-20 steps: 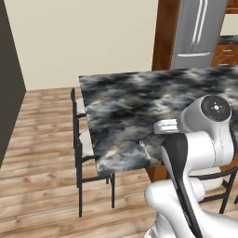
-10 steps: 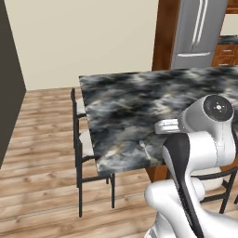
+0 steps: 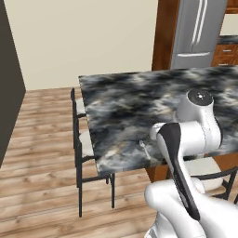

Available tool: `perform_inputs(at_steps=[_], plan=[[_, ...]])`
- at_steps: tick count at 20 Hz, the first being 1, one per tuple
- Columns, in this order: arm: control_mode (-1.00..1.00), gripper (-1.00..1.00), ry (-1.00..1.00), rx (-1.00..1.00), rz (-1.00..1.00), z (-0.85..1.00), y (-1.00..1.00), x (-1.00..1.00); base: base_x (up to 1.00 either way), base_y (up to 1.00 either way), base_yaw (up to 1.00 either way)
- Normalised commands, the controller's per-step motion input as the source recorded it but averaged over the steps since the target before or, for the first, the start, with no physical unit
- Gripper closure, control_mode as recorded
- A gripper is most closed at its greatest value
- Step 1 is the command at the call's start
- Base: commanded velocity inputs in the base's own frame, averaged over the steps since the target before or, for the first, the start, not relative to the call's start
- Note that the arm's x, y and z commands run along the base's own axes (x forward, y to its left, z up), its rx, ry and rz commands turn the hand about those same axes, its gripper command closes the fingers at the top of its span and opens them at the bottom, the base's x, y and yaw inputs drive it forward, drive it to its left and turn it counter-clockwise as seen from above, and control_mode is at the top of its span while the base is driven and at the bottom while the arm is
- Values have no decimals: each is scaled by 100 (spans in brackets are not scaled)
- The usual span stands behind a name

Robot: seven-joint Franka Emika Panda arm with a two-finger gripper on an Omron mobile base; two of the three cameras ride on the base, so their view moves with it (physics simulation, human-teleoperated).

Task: Pick up the metallic utensils from the counter and place them in the open drawer. Make sure not to pick up any wooden utensils.

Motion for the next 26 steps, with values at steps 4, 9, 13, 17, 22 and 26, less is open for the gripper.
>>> perform_inputs(at_steps=[4, 9, 13, 17, 22, 26], plan=[[-100, -100, 38, 2, 0, -74, 1, 47, 0, 0, 0], [-100, -100, 25, 0, 0, -55, 0, 55, 0, 0, 0], [-100, -100, 27, 0, 0, -59, 0, 56, 0, 0, 0], [-100, -100, 24, 1, 4, -63, -4, 49, 0, 0, 0], [-100, -100, 5, 4, 6, -51, -15, 33, 0, 0, 0], [-100, -100, 7, 0, 5, -36, -4, 45, 0, 0, 0]])
